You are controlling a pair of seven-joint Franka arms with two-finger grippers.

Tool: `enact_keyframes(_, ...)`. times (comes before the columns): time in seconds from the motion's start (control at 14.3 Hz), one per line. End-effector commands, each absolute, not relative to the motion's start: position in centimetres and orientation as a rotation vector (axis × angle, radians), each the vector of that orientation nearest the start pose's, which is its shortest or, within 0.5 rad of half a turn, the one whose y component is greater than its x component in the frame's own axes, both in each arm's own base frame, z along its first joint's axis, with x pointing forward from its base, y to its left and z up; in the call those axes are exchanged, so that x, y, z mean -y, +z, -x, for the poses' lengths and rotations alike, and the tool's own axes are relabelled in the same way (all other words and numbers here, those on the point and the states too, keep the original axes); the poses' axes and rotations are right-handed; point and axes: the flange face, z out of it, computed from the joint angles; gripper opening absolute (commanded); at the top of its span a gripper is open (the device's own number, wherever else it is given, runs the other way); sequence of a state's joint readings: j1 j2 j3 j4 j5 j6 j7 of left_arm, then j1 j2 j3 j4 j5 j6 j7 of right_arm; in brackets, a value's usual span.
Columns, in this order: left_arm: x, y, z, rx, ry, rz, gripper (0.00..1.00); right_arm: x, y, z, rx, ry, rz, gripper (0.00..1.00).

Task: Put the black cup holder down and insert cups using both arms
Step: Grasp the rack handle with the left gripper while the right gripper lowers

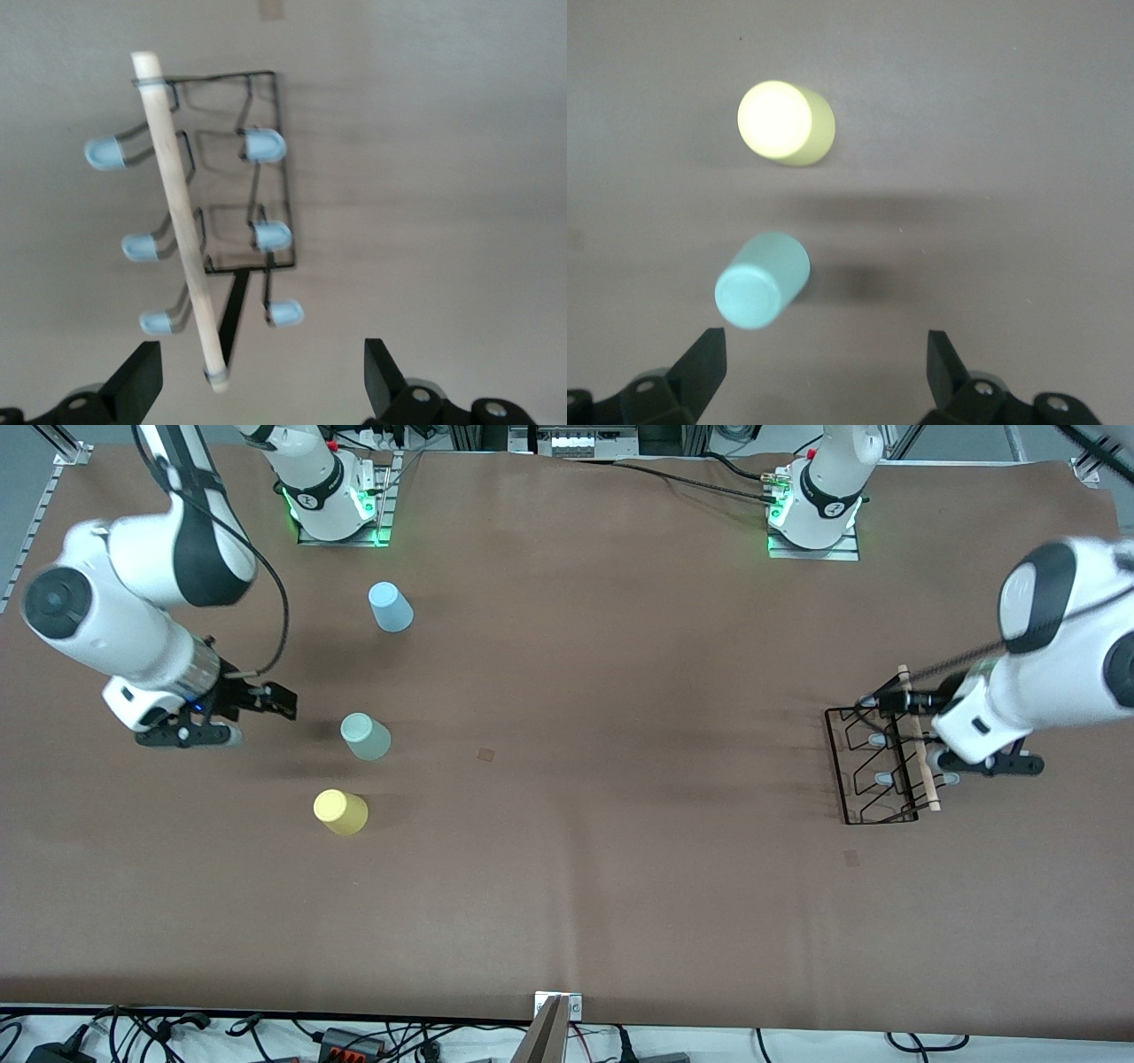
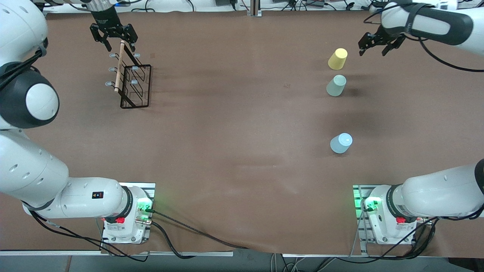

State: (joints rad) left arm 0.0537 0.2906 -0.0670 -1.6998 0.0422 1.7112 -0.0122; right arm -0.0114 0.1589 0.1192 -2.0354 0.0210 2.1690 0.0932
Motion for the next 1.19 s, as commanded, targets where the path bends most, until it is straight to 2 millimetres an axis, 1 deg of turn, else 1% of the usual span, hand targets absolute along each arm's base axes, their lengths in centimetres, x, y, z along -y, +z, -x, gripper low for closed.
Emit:
enact_keyframes(0.0,-3.3,38.1,-62.2,0.022,0.411,3.085,1.0,-8.6,35.1,-57.8,-0.036,0.033,3.095,1.0)
enact_keyframes(0.07,-3.9,37.5,-62.2,0.035,0.393,3.09,1.0,-8.8,34.9,-57.7,-0.029,0.042,3.095,1.0)
enact_keyframes(0.14,-4.0,37.1,-62.2,0.036,0.388,3.09,1.0,-8.9,35.0,-57.6,-0.028,0.047,3.096,1.0)
enact_keyframes(0.21,-3.9,36.7,-62.0,0.035,0.388,3.091,1.0,-9.2,35.4,-57.4,-0.02,0.052,3.097,1.0)
enact_keyframes(0.28,-4.7,36.1,-61.6,0.052,0.384,3.093,1.0,-9.9,36.1,-57.2,-0.003,0.067,3.097,1.0)
enact_keyframes(0.35,-4.8,35.2,-61.0,0.057,0.383,3.096,1.0,-10.3,36.2,-57.3,0.009,0.065,3.096,1.0)
enact_keyframes(0.49,-4.4,34.6,-59.7,0.044,0.312,3.101,1.0,-10.5,36.0,-57.0,0.017,0.086,3.097,1.0)
enact_keyframes(0.56,-4.5,34.2,-59.3,0.045,0.281,3.103,0.99,-10.4,36.1,-56.9,0.017,0.1,3.098,1.0)
enact_keyframes(0.63,-4.5,34.0,-59.2,0.045,0.272,3.105,0.93,-10.4,36.3,-56.9,0.017,0.095,3.098,1.0)
enact_keyframes(0.7,-4.4,34.2,-59.1,0.045,0.267,3.104,0.87,-11.3,37.2,-56.5,0.04,0.091,3.099,1.0)
enact_keyframes(0.77,-4.4,34.0,-59.0,0.044,0.262,3.105,0.81,-11.9,38.2,-55.8,0.063,0.112,3.102,1.0)
enact_keyframes(0.84,-4.7,33.6,-59.0,0.053,0.262,3.105,0.74,-12.3,38.8,-55.2,0.079,0.147,3.106,1.0)
enact_keyframes(0.91,-5.3,33.4,-58.8,0.069,0.265,3.106,0.61,-13.1,38.9,-55.0,0.101,0.15,3.107,1.0)
enact_keyframes(0.98,-5.4,33.5,-58.7,0.072,0.263,3.106,0.48,-13.8,38.9,-54.9,0.122,0.139,3.106,1.0)
enact_keyframes(1.05,-5.4,33.5,-58.7,0.072,0.263,3.106,0.43,-13.9,38.7,-55.0,0.122,0.134,3.105,1.0)
enact_keyframes(1.12,-5.4,33.4,-58.7,0.07,0.265,3.106,0.4,-13.9,38.7,-55.0,0.124,0.139,3.105,1.0)
